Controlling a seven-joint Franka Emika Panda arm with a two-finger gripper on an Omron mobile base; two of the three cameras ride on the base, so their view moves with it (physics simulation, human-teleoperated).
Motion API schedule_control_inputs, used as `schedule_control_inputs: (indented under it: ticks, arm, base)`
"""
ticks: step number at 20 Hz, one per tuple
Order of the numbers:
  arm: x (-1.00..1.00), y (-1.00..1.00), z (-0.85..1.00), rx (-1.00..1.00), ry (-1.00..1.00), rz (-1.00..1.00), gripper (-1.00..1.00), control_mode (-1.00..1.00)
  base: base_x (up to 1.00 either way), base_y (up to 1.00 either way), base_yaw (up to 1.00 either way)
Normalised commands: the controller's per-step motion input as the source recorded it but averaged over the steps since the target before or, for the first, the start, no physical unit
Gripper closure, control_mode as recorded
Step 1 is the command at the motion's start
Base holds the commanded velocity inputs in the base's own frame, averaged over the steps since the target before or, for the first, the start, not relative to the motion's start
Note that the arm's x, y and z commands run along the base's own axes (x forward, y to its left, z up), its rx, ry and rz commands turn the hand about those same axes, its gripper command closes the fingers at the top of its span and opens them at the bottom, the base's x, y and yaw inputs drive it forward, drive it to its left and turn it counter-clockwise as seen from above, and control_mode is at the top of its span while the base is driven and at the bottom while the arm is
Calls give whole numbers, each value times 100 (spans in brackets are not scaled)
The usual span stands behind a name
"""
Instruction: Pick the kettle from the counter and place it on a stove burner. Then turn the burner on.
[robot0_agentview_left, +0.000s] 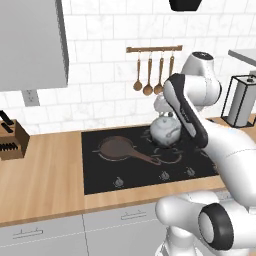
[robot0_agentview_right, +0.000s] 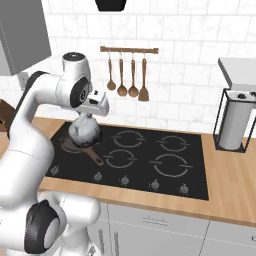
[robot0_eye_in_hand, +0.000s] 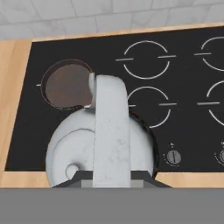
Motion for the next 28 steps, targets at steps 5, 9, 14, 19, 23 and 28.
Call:
schedule_control_inputs:
  ticks: [5,9,14,19,23,28]
  arm:
    - [37,-100,-19,-11,18,-14,100,-100]
    - [6,-98,-74,-2,3,-12,100,-100]
    - [8,-78,-21,0,-8,-7,100,-100]
    - [25,-60,-1,0,-1,-6,100,-100]
    - [33,-46,0,0,0,-5,100,-100]
    - [48,-36,-12,0,0,-2,100,-100]
  base:
    - [0,0,0]
    - [0,0,0]
    - [0,0,0]
    - [0,0,0]
    - [0,0,0]
    - [0,0,0]
